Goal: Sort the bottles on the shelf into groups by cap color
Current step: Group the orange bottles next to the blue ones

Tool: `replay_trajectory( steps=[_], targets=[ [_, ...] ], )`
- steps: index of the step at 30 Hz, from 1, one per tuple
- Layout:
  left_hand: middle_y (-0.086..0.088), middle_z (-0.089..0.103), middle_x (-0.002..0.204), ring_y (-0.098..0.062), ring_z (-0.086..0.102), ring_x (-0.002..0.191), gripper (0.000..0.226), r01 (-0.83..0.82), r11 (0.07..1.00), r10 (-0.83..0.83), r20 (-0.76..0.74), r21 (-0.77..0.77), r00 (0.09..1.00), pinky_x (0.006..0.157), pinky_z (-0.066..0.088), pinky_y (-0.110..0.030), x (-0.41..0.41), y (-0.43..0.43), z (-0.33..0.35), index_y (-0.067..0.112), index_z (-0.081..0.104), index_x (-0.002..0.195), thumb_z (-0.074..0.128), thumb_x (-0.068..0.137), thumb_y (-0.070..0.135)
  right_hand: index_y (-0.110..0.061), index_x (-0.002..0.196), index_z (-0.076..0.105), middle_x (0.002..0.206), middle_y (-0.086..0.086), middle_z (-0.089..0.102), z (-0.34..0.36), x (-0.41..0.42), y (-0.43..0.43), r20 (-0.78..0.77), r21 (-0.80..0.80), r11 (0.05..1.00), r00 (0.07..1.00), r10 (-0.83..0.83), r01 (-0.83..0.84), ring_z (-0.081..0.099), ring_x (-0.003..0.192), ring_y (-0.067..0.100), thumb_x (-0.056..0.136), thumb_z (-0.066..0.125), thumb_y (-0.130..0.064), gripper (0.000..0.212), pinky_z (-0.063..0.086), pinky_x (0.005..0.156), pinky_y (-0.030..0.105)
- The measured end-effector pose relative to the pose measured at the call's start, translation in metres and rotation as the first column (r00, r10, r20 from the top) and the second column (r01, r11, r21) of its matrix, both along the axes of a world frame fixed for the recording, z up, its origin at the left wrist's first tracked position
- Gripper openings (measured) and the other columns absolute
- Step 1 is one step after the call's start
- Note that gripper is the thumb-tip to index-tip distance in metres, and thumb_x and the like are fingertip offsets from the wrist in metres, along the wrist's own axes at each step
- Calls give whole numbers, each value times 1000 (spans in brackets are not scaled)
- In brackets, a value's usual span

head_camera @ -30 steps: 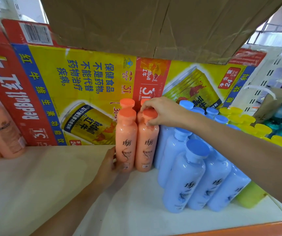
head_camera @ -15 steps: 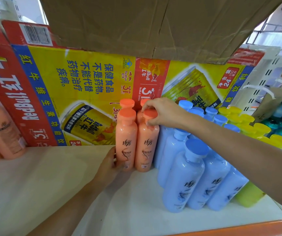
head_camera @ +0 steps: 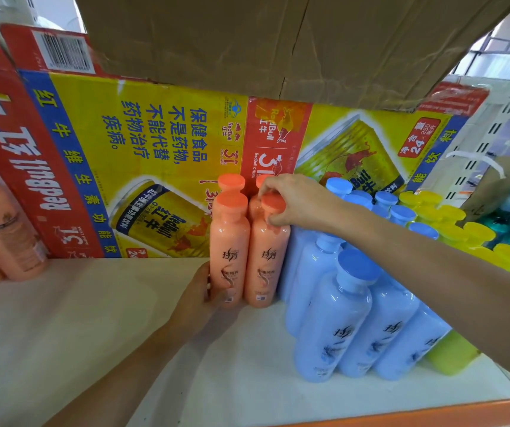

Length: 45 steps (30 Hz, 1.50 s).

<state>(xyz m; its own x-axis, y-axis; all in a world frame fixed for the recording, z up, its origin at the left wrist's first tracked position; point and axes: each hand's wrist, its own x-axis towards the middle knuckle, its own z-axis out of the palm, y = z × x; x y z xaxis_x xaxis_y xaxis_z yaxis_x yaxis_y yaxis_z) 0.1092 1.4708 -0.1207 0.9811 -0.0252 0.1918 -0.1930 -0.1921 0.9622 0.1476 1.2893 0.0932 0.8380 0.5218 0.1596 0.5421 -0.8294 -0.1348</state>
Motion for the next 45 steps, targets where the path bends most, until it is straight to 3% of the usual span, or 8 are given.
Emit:
replay_trajectory(
  steps=[5,10,19,27,34,40,42,45],
  targets=[
    [3,60,112,1,59,96,65,-7,999,7,3,37,1000,81,52,-29,-2,1,0,25,42,120,65,62,45,-18,112,57,111,3,59,1,0,0,-3,-4,1000,1000,6,-6,48,96,17,73,71,-21,42,31,71,25],
    [2,60,111,2,59,96,54,-35,998,35,-3,57,999,81,53,-33,-2,-1,0,27,41,118,65,70,29,-17,114,56,115,4,57,2,-2,0,14,-29,999,1000,16,-16,51,106,21,75,70,-21,42,35,78,28],
    [6,61,103,6,62,85,51,-92,994,89,-69,-50,994,68,52,-15,-7,-7,4,27,45,107,71,62,26,-14,119,54,121,6,54,8,0,-3,56,-166,981,993,108,-98,49,113,23,77,71,-29,48,35,85,29],
    [-5,61,112,8,62,84,56,-108,992,103,-75,-63,992,67,52,-15,-10,-11,1,14,43,120,73,73,12,-14,117,56,121,4,57,8,2,-6,40,-127,982,988,149,-142,51,112,22,75,72,-24,45,39,87,32],
    [4,61,110,-4,62,95,66,-121,991,116,-86,-51,990,67,52,-16,-16,-15,4,20,42,122,69,64,35,-16,116,55,120,5,55,6,2,-6,57,-150,978,987,153,-143,51,111,23,77,70,-25,43,40,86,33],
    [7,54,121,-11,52,113,88,-50,989,57,-49,139,997,89,42,-15,-24,0,23,19,38,130,61,55,59,-24,123,48,122,-1,53,12,-5,-4,214,-370,925,961,173,-85,52,114,22,79,64,-36,48,45,82,36],
    [6,46,131,-6,43,119,82,-51,969,48,19,240,999,98,35,-20,-29,12,38,19,37,133,60,64,56,-25,127,44,122,-1,51,19,-10,0,259,-424,902,944,207,-82,51,116,21,81,61,-41,51,46,82,36],
    [8,41,131,-1,37,117,65,-139,907,103,110,397,989,91,25,-5,-39,45,68,19,39,134,64,79,43,-26,133,39,126,-2,48,33,-17,9,260,-366,923,939,227,-121,49,119,19,85,57,-46,56,46,84,35]
  ],
)
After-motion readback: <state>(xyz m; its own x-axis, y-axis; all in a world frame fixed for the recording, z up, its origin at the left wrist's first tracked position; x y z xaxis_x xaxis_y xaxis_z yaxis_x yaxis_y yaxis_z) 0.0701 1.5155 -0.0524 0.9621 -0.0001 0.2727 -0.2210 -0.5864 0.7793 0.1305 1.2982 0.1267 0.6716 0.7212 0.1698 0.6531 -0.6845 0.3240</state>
